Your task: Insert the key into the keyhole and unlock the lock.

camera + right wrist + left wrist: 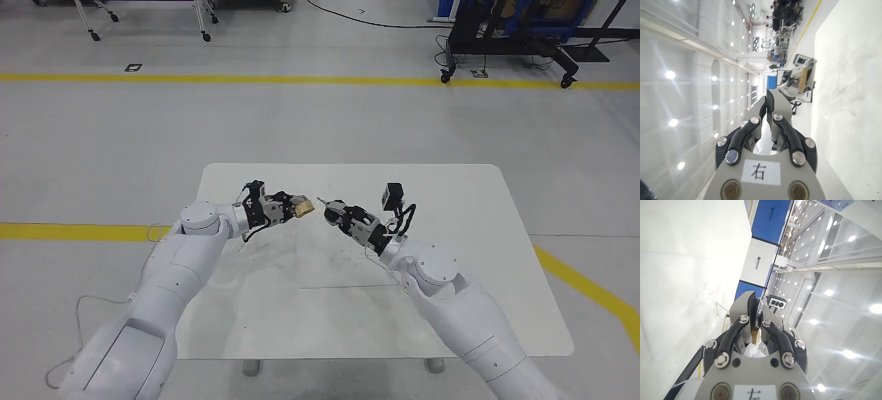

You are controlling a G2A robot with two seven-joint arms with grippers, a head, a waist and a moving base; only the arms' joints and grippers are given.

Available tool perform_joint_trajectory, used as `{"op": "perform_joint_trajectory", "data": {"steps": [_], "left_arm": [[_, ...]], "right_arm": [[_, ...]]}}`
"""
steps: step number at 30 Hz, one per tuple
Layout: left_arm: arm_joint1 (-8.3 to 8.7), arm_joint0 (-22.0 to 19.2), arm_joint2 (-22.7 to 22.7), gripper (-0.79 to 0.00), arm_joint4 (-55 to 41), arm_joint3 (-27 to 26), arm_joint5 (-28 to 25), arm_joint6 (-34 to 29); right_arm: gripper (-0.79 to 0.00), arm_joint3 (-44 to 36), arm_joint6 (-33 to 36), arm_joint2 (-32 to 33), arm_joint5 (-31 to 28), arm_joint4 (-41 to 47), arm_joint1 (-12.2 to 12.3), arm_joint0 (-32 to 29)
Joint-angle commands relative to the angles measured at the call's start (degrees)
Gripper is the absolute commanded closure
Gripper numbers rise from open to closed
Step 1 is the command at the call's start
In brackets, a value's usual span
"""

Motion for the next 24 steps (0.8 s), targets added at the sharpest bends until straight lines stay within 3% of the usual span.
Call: {"op": "perform_joint_trajectory", "data": {"steps": [1,7,10,24], "left_arm": [[0.06,0.7,0.1,0.0,0.4,-1.0,1.3,0.2],[-0.04,1.6,0.7,0.0,-0.5,-1.8,12.1,-3.1],[-0.03,1.4,0.6,0.0,-0.8,-1.7,14.8,-4.3],[0.1,1.2,0.6,0.0,0.0,-1.8,15.8,-4.5]], "right_arm": [[0.0,-0.7,-2.1,-0.7,2.7,-0.5,-0.2,0.1],[0.0,-4.9,-7.5,-0.1,8.1,-3.2,-0.2,-2.3],[0.0,-9.0,-9.6,1.4,10.3,-3.8,0.1,-5.1],[0.0,-9.8,-8.2,2.4,12.9,-1.6,0.2,-6.2]]}}
